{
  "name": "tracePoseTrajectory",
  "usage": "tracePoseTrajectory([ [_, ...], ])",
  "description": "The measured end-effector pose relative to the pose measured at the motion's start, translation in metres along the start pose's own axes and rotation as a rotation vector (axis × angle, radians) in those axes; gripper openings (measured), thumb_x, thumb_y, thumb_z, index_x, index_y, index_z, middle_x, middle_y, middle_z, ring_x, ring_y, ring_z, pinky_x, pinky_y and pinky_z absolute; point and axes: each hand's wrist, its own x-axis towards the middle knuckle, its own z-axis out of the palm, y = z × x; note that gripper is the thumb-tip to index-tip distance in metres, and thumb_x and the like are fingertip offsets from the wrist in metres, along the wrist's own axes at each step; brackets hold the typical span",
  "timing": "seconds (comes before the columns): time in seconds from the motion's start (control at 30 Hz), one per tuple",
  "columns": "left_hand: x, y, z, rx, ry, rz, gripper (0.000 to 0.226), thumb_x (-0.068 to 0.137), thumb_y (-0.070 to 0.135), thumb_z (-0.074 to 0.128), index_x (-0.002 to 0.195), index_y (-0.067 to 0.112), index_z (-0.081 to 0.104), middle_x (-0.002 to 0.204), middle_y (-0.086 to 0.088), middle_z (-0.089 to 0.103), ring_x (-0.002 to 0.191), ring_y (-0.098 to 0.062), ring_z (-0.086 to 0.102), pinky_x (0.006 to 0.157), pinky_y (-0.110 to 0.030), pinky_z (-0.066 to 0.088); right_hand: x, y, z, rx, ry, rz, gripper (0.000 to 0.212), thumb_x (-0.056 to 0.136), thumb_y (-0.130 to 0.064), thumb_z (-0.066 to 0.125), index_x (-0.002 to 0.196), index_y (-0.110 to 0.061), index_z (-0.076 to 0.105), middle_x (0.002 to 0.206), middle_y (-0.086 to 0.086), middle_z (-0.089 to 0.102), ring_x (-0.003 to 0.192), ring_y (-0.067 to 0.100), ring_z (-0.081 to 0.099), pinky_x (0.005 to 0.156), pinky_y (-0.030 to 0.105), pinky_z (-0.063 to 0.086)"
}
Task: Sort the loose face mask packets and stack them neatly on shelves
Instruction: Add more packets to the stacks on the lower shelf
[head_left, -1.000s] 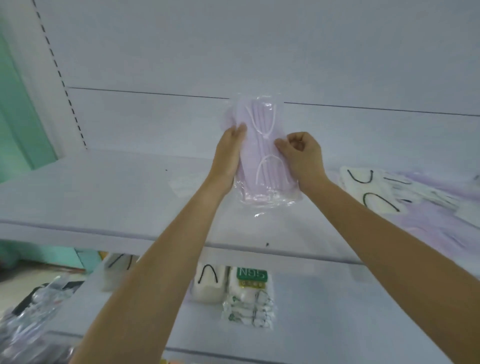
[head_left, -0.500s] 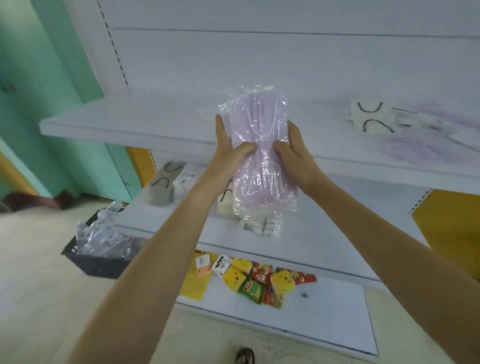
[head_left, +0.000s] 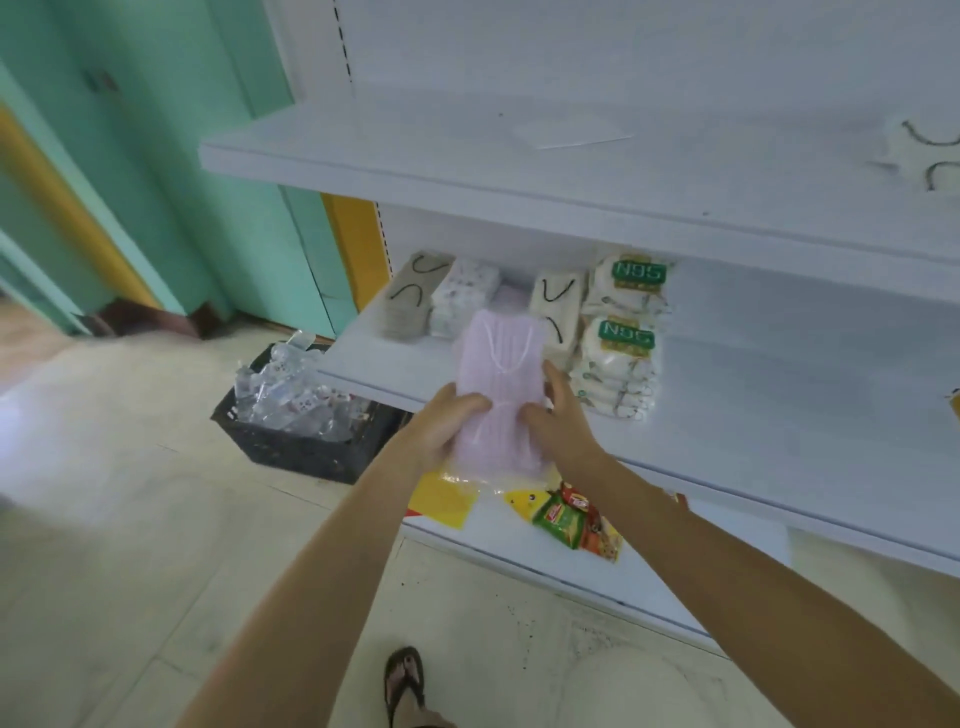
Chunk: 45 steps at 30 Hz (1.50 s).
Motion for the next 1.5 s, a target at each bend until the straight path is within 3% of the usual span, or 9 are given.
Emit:
tracePoseTrajectory([
  [0.17, 0.040, 0.001, -0.049, 0.172, 0.063, 0.037, 0.035, 0.085, -0.012, 0.043, 0.082, 0.021, 0.055, 0.079, 0.000, 0.062, 0.069, -0.010, 0.061, 0.062, -0.020, 0.049, 0.049, 0.014, 0.057, 0.031, 0.088, 0.102, 0.058, 0.090, -0.005, 0.050, 0.144, -0.013, 0.028, 0.135, 0.006, 0.044, 0.111, 0.014, 0.046, 0.084, 0.024, 0.038],
  [0.4, 0.122, 0.014, -0.086, 0.352, -0.007, 0.093, 0.047, 0.085, -0.006, 0.047, 0.131, 0.005, 0.042, 0.113, -0.007, 0.055, 0.101, -0.021, 0.055, 0.071, -0.023, 0.048, 0.097, 0.036, 0.098, 0.203, 0.206, 0.274, 0.064, 0.089, 0.002, 0.049, 0.145, -0.019, 0.027, 0.121, 0.004, 0.050, 0.091, 0.016, 0.055, 0.057, 0.018, 0.045],
  [0.6, 0.201, 0.034, -0.081, 0.339, -0.105, 0.084, 0.015, 0.099, 0.020, 0.038, 0.098, 0.016, 0.053, 0.094, -0.006, 0.052, 0.085, -0.019, 0.052, 0.070, -0.027, 0.041, 0.182, 0.039, 0.061, 0.224, 0.355, 0.275, 0.068, 0.083, 0.010, 0.045, 0.143, -0.019, 0.033, 0.114, 0.009, 0.052, 0.067, 0.013, 0.053, 0.039, 0.013, 0.042],
  [0.67, 0.237, 0.037, -0.086, 0.471, 0.014, 0.209, 0.025, 0.101, 0.016, 0.033, 0.094, 0.016, 0.057, 0.104, -0.010, 0.056, 0.097, -0.022, 0.054, 0.082, -0.031, 0.041, 0.220, 0.043, 0.046, 0.227, 0.383, 0.251, 0.069, 0.082, 0.011, 0.046, 0.143, -0.017, 0.034, 0.113, 0.013, 0.056, 0.062, 0.015, 0.052, 0.042, 0.017, 0.043],
  [0.77, 0.289, 0.033, -0.098, 0.764, 0.142, 0.435, 0.038, 0.097, 0.003, 0.036, 0.132, 0.007, 0.048, 0.141, -0.011, 0.041, 0.128, -0.026, 0.042, 0.105, -0.035, 0.035, 0.276, 0.051, 0.031, 0.266, 0.399, 0.219, 0.068, 0.081, 0.012, 0.046, 0.142, -0.016, 0.036, 0.102, 0.010, 0.059, 0.062, 0.019, 0.052, 0.054, 0.027, 0.045],
  [0.9, 0.345, 0.027, -0.103, 1.221, 0.016, 0.631, 0.052, 0.091, 0.005, 0.047, 0.141, 0.016, 0.040, 0.154, -0.008, 0.025, 0.143, -0.026, 0.018, 0.114, -0.033, 0.015, 0.329, 0.068, 0.028, 0.228, 0.328, 0.208, 0.057, 0.082, 0.014, 0.042, 0.131, -0.014, 0.047, 0.101, 0.012, 0.062, 0.073, 0.025, 0.055, 0.064, 0.033, 0.046],
  [1.0, 0.367, 0.017, -0.102, 1.446, -0.055, 0.541, 0.053, 0.093, 0.020, 0.052, 0.143, 0.027, 0.036, 0.158, -0.004, 0.011, 0.145, -0.026, 0.003, 0.116, -0.037, 0.007, 0.339, 0.081, 0.036, -0.042, 0.296, 0.292, 0.044, 0.085, 0.008, 0.040, 0.126, -0.007, 0.049, 0.109, 0.018, 0.058, 0.075, 0.025, 0.054, 0.061, 0.032, 0.046],
  [1.2, 0.375, 0.008, -0.096, 1.460, 0.036, 0.540, 0.051, 0.089, 0.015, 0.053, 0.138, 0.025, 0.040, 0.154, -0.006, 0.014, 0.143, -0.029, 0.005, 0.115, -0.038, 0.009, 0.335, 0.100, 0.040, -0.210, 0.405, 0.375, 0.064, 0.085, 0.000, 0.042, 0.144, -0.024, 0.031, 0.135, 0.008, 0.046, 0.112, 0.031, 0.053, 0.096, 0.037, 0.045],
  [1.5, 0.366, 0.013, -0.073, 1.292, 0.221, 0.618, 0.032, 0.092, 0.012, 0.044, 0.124, 0.011, 0.050, 0.154, -0.012, 0.017, 0.145, -0.028, 0.003, 0.116, -0.038, 0.003, 0.335, 0.081, 0.032, -0.617, 0.174, 0.337, 0.050, 0.090, -0.019, 0.051, 0.137, -0.005, 0.039, 0.131, 0.019, 0.052, 0.115, 0.034, 0.053, 0.092, 0.037, 0.046],
])
